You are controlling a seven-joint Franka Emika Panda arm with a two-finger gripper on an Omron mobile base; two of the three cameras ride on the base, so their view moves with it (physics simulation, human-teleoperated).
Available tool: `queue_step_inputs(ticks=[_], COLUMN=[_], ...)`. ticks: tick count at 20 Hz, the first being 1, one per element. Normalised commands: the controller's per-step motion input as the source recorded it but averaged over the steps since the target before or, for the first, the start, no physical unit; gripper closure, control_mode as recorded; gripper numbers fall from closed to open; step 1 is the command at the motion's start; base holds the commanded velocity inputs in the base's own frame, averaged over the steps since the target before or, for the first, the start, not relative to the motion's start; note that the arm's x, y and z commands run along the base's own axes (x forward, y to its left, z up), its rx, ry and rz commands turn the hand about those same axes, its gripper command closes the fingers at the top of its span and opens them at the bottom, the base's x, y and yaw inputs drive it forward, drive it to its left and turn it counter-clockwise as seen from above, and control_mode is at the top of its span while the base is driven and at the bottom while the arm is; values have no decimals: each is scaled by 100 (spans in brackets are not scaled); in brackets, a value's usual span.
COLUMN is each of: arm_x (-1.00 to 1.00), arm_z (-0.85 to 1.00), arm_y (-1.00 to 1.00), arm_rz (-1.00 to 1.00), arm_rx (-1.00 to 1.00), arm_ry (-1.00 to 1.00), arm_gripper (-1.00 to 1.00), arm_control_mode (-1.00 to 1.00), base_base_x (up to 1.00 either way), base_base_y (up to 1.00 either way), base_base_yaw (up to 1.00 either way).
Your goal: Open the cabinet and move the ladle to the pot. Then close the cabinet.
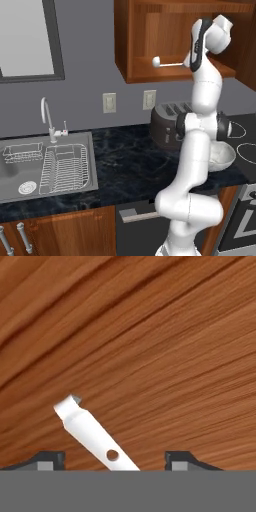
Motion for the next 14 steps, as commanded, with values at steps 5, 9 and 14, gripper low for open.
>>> queue_step_inputs(ticks=[5, 9, 14], arm_x=[3, 6, 8], arm_z=[-49, -48, -66], arm_y=[0, 0, 0], arm_rz=[17, 19, 16], arm_rx=[0, 0, 0], arm_ry=[0, 0, 10], arm_gripper=[-100, -100, 100], arm_control_mode=[-100, -100, -100], base_base_x=[0, 0, 0], base_base_y=[0, 0, 0], base_base_yaw=[0, 0, 0])
